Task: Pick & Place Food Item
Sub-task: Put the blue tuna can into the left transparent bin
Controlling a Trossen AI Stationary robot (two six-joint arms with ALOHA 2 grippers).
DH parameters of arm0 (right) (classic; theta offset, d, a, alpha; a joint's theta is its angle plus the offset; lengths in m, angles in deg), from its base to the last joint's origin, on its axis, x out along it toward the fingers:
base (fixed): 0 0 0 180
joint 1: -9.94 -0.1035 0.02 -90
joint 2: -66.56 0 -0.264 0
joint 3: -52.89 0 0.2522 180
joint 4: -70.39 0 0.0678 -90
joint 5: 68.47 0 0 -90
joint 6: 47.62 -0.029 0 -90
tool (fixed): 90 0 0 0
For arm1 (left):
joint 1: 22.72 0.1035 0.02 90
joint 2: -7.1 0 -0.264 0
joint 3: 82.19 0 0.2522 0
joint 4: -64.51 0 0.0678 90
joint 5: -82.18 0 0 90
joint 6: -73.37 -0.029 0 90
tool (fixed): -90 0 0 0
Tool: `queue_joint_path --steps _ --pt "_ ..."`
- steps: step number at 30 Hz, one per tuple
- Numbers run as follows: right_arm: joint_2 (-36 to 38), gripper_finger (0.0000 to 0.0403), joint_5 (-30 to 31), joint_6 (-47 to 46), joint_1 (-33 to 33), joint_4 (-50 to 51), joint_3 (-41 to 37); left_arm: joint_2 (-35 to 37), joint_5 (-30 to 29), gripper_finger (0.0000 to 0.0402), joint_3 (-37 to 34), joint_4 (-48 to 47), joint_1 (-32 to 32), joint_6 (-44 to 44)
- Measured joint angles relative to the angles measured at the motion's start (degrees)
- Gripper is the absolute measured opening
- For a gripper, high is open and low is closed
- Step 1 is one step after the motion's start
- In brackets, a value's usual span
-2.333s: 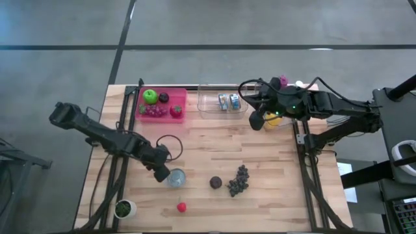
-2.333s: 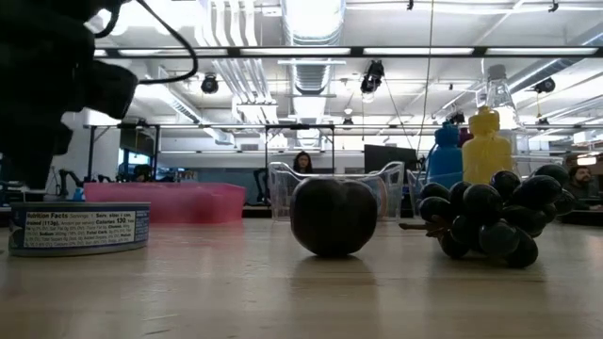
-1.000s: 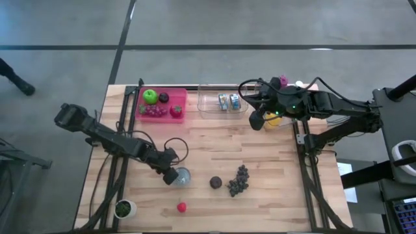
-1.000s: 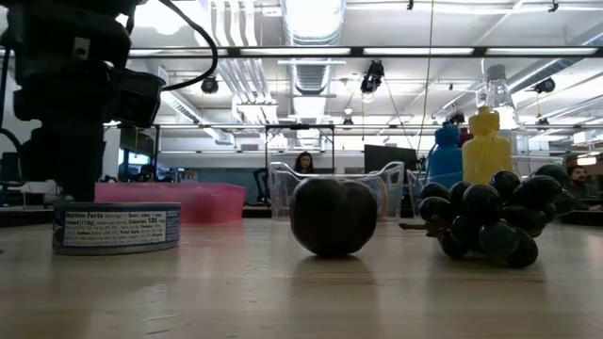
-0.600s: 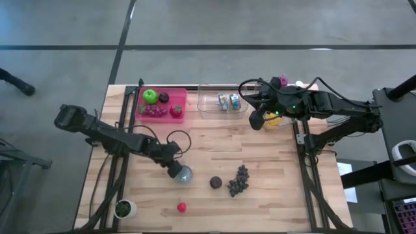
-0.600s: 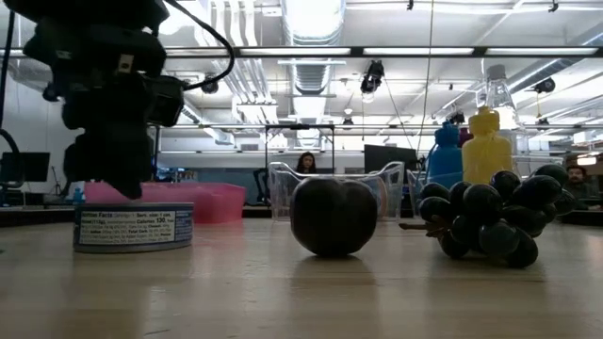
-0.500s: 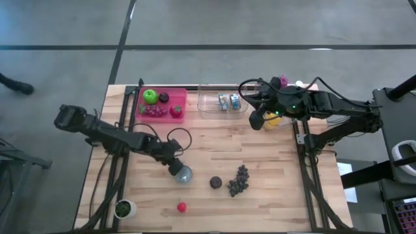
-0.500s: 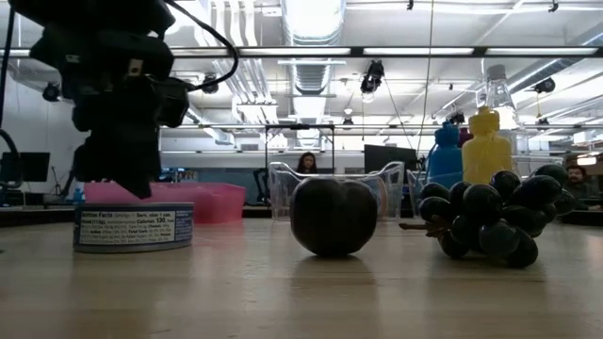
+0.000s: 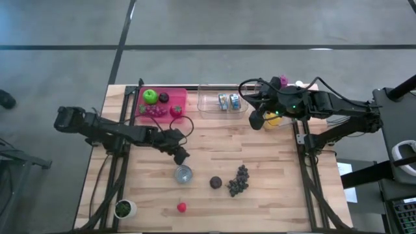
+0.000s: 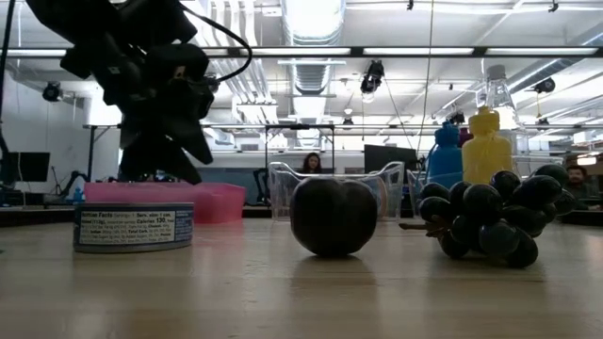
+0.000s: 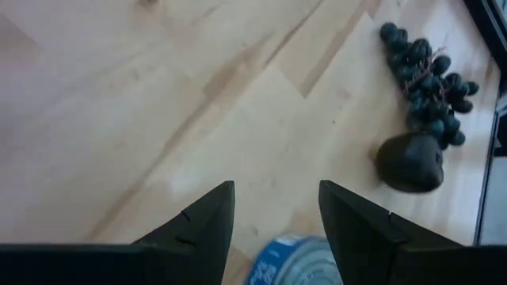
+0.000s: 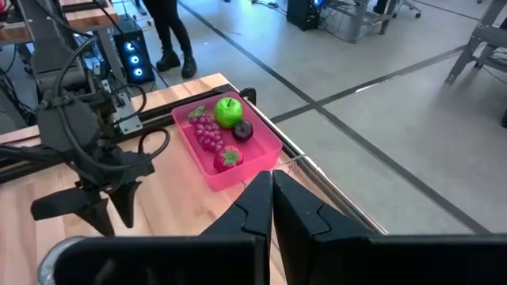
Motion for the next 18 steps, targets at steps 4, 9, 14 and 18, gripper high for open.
queue_joint_path --steps 4,9,14,18 --pt "0.0 0.0008 0.0 0.0 0.1 0.0 0.0 0.0 -0.3 0.0185 0.0 0.2 1.6 -1.3" --pt "0.0 0.0008 0.0 0.0 0.2 0.0 0.0 0.1 -0.4 0.0181 0.0 0.5 2.7 -2.3" --pt "0.0 0.0008 0.0 0.0 0.2 0.0 0.0 1.0 -0.1 0.0180 0.4 0.0 2.7 -2.3" --pt "0.0 0.0008 0.0 0.0 0.2 0.0 0.0 2.1 0.1 0.0185 2.9 -0.8 2.7 -3.3"
